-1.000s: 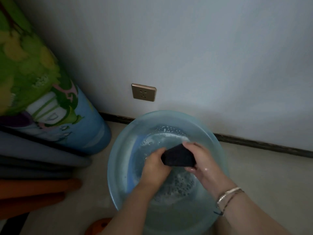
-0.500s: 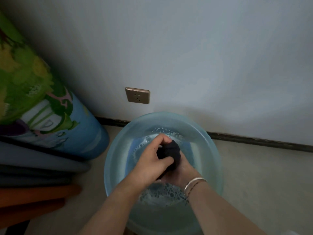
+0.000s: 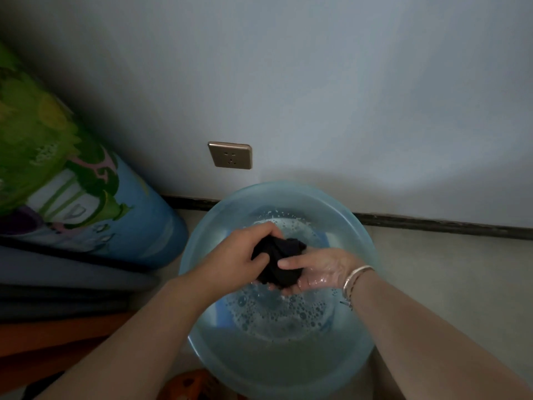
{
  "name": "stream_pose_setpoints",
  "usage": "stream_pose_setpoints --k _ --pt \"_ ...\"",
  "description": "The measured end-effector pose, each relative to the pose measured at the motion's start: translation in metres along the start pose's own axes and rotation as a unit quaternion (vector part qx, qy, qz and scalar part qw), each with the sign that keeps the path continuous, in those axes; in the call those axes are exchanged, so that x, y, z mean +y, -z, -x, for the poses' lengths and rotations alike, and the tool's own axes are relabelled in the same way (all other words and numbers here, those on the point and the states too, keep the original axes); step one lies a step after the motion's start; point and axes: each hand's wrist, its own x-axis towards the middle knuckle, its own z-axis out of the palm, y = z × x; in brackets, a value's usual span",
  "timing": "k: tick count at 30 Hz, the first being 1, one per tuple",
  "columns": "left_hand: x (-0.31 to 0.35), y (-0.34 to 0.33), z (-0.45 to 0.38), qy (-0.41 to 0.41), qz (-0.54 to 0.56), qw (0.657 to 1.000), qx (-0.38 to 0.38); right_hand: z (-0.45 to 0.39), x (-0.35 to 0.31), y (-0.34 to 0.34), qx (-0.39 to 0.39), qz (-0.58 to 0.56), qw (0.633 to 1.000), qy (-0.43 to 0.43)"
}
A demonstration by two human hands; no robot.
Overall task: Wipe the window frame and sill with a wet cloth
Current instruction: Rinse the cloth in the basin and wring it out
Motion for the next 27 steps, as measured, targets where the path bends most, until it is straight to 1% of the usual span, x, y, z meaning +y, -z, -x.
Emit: stream_pose_setpoints --k 1,3,5,6,8,9,10,11,13,16,17,18,19,21,22,24,25,27 --pt "0.000 0.000 -0.002 0.001 0.024 1.000 0.011 0.001 -0.001 0.002 -0.007 -0.002 1.000 0.004" --pt "0.002 -0.001 -0.004 -0.007 0.067 0.997 0.025 0.003 -0.001 0.008 -0.022 -0.046 0.999 0.010" --pt "0.006 -0.002 -0.006 -0.002 0.113 0.993 0.026 0.001 0.001 0.012 -0.010 -0.089 0.996 0.000" --pt "0.008 -0.002 -0.008 0.006 0.134 0.991 0.026 -0.002 0.001 0.015 0.012 -0.123 0.992 -0.009" --pt "0.014 0.000 -0.009 0.012 0.168 0.985 0.029 -0.012 0.006 0.020 0.097 -0.194 0.976 -0.021" --pt "0.016 0.001 -0.010 0.010 0.181 0.983 0.032 -0.016 0.009 0.021 0.137 -0.206 0.968 -0.031" --pt "0.019 0.002 -0.010 0.010 0.190 0.981 0.037 -0.021 0.014 0.024 0.158 -0.213 0.963 -0.041" --pt "0.021 0.004 -0.010 0.013 0.200 0.979 0.042 -0.024 0.018 0.024 0.161 -0.218 0.961 -0.050" --pt "0.022 0.006 -0.009 0.017 0.228 0.972 0.047 -0.028 0.024 0.023 0.129 -0.215 0.966 -0.063" --pt "0.021 0.010 -0.008 0.026 0.239 0.970 0.034 -0.027 0.024 0.015 0.023 -0.210 0.975 -0.061" --pt "0.020 0.010 -0.007 0.032 0.232 0.972 0.027 -0.024 0.020 0.008 -0.009 -0.218 0.975 -0.046" --pt "0.019 0.010 -0.006 0.038 0.212 0.976 0.023 -0.022 0.015 0.003 -0.026 -0.218 0.975 -0.028" --pt "0.018 0.009 -0.005 0.038 0.180 0.983 0.022 -0.018 0.010 -0.003 -0.024 -0.203 0.979 -0.012" --pt "0.010 0.007 -0.005 0.022 0.071 0.997 0.032 -0.013 0.002 -0.008 0.000 -0.140 0.990 0.006" --pt "0.006 0.008 -0.005 0.018 0.021 0.999 0.034 -0.010 -0.001 -0.008 -0.005 -0.100 0.995 0.005" --pt "0.000 0.011 -0.005 0.011 -0.041 0.999 0.032 -0.008 -0.007 -0.010 -0.032 -0.034 0.999 -0.012" --pt "-0.001 0.012 -0.006 0.001 -0.074 0.997 0.023 -0.008 -0.010 -0.009 -0.029 -0.004 0.999 -0.025" --pt "0.001 0.012 -0.008 -0.011 -0.179 0.984 -0.011 -0.010 -0.015 -0.012 0.007 0.068 0.997 -0.044"
